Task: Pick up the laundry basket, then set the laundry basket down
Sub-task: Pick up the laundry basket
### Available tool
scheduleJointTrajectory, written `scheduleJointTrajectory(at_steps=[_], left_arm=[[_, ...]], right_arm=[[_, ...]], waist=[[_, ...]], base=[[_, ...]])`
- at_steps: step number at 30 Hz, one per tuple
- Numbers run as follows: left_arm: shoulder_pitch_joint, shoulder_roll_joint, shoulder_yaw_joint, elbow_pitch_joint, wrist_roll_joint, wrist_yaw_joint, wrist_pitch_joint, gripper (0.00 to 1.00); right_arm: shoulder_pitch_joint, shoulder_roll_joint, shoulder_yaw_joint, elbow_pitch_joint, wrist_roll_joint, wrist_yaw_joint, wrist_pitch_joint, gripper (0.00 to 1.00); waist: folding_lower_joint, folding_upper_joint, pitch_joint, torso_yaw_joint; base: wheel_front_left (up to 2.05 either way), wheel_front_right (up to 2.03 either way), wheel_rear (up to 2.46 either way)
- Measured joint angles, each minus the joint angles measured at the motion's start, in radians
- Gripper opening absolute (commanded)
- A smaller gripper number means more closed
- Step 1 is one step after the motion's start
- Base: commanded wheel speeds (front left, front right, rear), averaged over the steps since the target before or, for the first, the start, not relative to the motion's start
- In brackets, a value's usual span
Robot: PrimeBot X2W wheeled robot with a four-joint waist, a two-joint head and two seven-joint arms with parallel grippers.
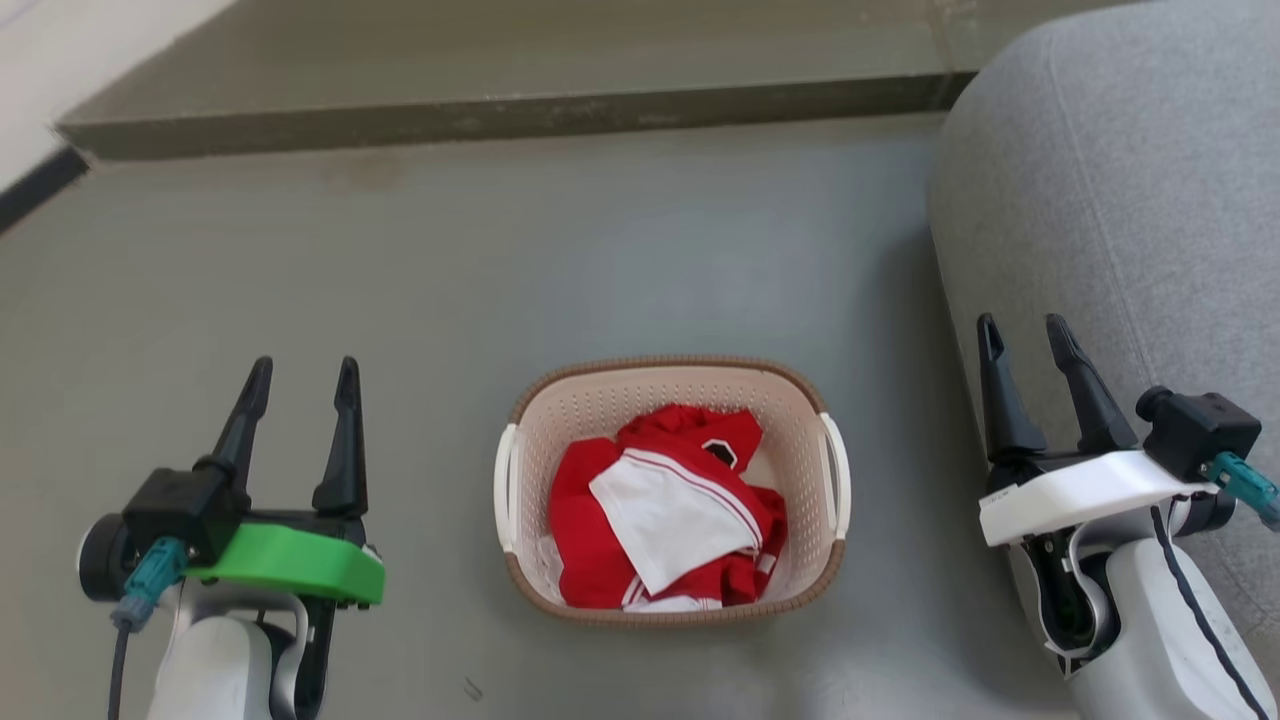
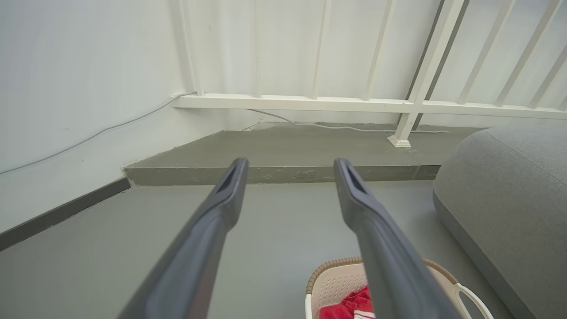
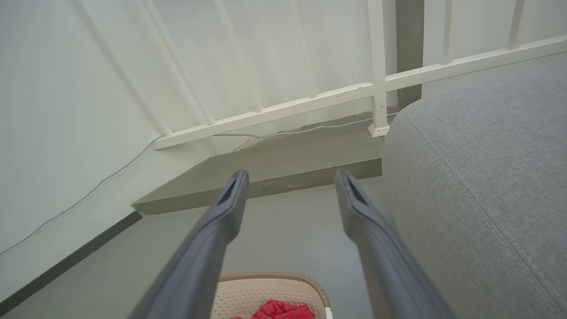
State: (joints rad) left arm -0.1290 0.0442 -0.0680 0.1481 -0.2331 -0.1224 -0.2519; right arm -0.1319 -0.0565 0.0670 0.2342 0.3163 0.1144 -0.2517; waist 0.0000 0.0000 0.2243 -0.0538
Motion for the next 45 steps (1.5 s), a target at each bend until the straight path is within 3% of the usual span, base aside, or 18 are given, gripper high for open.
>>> scheduleJointTrajectory(at_steps=[15, 34, 45], left_arm=[[-0.123, -0.002, -0.036, 0.053, 0.0, -0.001, 0.0, 1.0], [-0.307, -0.007, -0.165, 0.4, -0.048, -0.002, 0.001, 1.0], [-0.469, -0.009, -0.201, 0.514, -0.106, -0.002, 0.032, 1.0]], right_arm=[[-0.09, 0.003, -0.006, 0.078, 0.019, 0.003, 0.0, 1.0], [-0.236, 0.008, 0.059, 0.377, 0.041, 0.009, 0.0, 1.0], [-0.379, 0.006, 0.109, 0.496, 0.064, 0.009, 0.0, 1.0]], waist=[[0.0001, 0.0, 0.185, -0.024], [0.0001, 0.0, 0.39, -0.015], [0.0001, 0.0, 0.514, -0.007]], base=[[0.0, 0.0, 0.0], [0.0, 0.0, 0.0], [0.0, 0.0, 0.0]])
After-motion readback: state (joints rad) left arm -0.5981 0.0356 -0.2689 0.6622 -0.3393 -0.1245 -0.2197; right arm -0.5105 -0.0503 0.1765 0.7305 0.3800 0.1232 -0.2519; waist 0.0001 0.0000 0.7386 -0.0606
